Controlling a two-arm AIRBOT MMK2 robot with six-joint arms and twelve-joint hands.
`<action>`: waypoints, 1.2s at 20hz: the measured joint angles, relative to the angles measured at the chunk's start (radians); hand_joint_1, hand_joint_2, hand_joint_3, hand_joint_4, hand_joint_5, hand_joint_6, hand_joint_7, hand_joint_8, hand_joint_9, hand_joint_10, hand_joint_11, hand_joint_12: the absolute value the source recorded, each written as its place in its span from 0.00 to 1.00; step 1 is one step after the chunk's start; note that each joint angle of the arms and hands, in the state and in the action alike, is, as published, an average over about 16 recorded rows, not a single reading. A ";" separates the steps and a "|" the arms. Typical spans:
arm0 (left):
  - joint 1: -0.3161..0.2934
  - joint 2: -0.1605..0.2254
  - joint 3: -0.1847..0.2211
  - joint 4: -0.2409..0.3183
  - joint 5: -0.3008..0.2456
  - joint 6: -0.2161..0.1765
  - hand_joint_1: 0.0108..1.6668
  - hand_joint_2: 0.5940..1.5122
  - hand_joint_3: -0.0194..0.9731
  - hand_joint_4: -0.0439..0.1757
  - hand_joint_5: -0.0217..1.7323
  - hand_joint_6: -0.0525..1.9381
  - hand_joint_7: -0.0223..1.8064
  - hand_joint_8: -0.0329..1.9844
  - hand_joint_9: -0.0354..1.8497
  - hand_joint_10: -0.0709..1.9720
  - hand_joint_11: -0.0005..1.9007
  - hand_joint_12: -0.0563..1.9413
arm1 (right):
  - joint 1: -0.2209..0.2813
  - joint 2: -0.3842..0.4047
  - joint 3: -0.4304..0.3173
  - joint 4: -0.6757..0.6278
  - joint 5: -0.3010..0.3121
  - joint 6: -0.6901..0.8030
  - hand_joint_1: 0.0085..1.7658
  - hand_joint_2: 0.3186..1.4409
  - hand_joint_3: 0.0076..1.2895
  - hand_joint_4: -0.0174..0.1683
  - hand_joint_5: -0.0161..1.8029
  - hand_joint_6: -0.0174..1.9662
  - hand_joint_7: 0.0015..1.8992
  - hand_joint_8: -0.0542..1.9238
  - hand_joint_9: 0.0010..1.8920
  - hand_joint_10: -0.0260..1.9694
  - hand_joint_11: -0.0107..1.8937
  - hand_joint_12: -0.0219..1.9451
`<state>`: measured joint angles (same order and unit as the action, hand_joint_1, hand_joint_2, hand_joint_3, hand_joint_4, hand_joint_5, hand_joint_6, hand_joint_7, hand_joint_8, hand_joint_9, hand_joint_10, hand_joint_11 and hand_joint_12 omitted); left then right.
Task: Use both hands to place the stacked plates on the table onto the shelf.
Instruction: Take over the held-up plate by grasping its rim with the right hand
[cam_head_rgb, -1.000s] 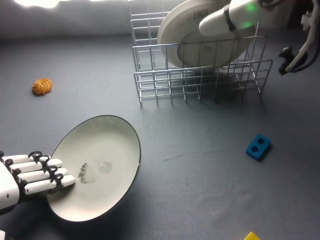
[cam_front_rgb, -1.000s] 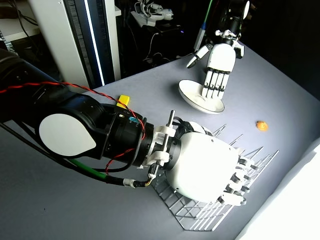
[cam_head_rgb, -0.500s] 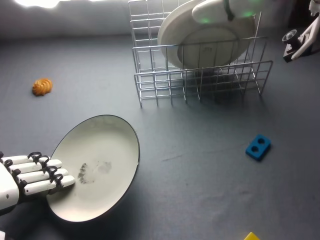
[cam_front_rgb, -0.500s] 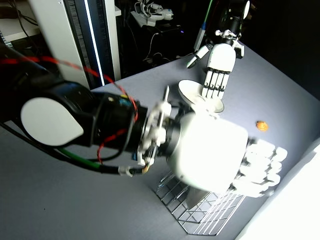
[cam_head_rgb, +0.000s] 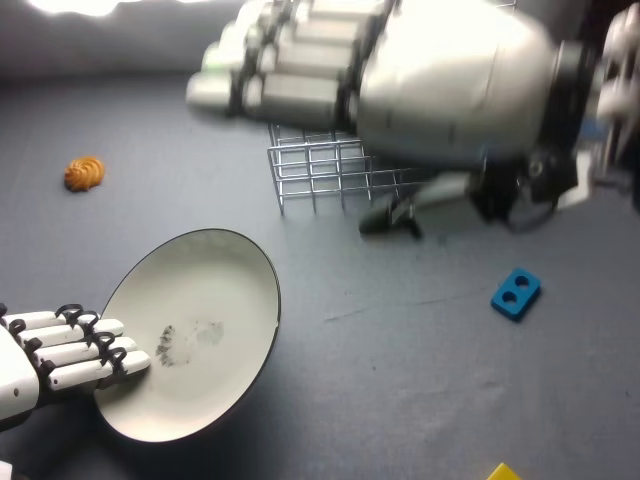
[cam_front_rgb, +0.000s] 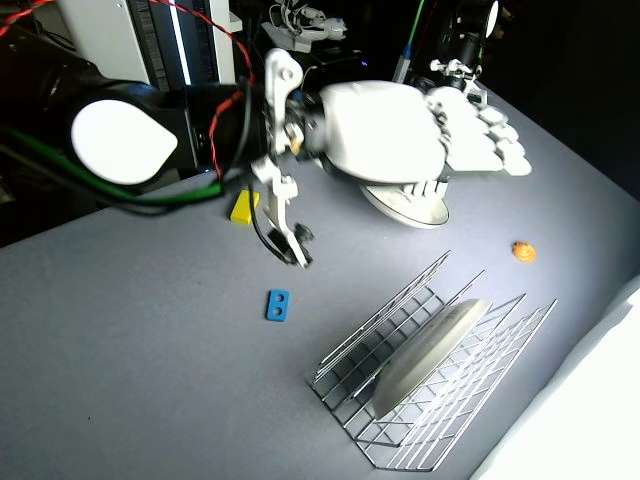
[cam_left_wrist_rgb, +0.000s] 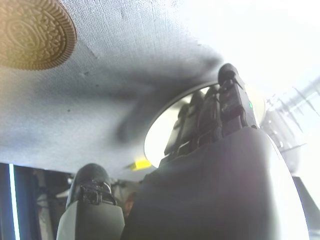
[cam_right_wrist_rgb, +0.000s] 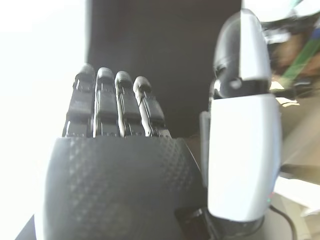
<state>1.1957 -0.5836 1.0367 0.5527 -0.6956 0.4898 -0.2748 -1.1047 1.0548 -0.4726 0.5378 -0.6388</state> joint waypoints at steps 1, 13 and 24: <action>0.000 0.000 -0.001 0.000 0.000 0.000 0.00 0.51 0.03 0.15 0.00 0.01 0.01 0.01 0.01 0.01 0.01 0.04 | -0.020 -0.004 -0.018 0.008 0.013 -0.056 0.63 0.55 0.01 0.11 0.02 0.03 0.01 0.03 0.01 0.02 0.02 0.03; 0.006 0.001 -0.007 -0.015 0.001 0.002 0.00 0.52 0.03 0.15 0.01 0.01 0.01 0.01 0.01 0.01 0.02 0.04 | -0.194 -0.174 -0.013 0.074 0.057 -0.428 0.72 0.54 0.01 0.11 0.02 0.03 0.01 0.03 0.01 0.02 0.01 0.02; 0.030 0.001 -0.023 -0.070 -0.003 0.002 0.00 0.52 0.03 0.15 0.01 0.01 0.01 0.01 0.01 0.01 0.02 0.04 | -0.242 -0.367 0.133 0.100 0.026 -0.494 0.71 0.58 0.01 0.11 0.02 0.03 0.01 0.03 0.01 0.02 0.01 0.02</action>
<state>1.2257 -0.5826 1.0141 0.4824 -0.6989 0.4913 -0.5171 -1.4718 1.1880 -0.3731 0.5633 -1.1324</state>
